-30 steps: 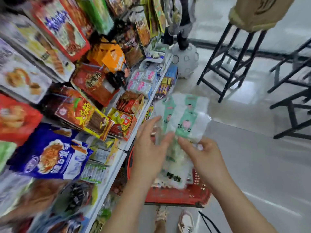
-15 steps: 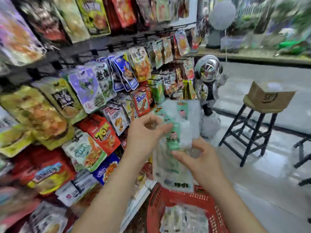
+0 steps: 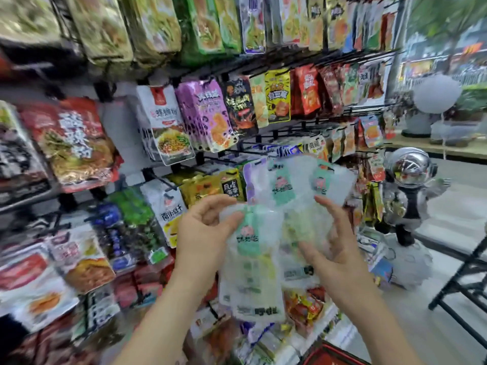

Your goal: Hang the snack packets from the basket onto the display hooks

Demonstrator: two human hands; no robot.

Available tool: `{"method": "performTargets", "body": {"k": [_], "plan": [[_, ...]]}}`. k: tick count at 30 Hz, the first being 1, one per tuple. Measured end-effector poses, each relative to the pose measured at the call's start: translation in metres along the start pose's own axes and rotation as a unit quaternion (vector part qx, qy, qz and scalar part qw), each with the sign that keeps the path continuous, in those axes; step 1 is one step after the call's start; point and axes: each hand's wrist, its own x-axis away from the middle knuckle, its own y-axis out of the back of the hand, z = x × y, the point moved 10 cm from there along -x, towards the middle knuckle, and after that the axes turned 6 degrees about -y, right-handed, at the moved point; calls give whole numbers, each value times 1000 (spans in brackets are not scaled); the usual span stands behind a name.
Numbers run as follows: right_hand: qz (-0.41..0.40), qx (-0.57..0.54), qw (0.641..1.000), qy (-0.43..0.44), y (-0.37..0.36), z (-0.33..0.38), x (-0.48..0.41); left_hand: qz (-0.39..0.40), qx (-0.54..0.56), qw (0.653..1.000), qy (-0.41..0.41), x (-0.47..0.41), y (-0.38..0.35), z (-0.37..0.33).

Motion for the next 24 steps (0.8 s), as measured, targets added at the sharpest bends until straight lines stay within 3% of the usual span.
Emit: {"method": "performTargets", "body": {"k": [3, 10, 14, 18, 24], "plan": [[63, -10, 998, 9, -40, 17, -8, 11, -15, 1000, -1, -5, 25, -7], [75, -167, 983, 10, -109, 51, -27, -27, -47, 998, -38, -19, 78, -27], [90, -172, 981, -20, -138, 59, -33, -52, -64, 995, -62, -28, 107, -41], [15, -175, 984, -25, -150, 62, -47, -44, -125, 986, -97, -40, 121, -57], [-52, -125, 989, 60, -139, 80, -69, -79, -204, 963, -156, -65, 143, -87]]}}
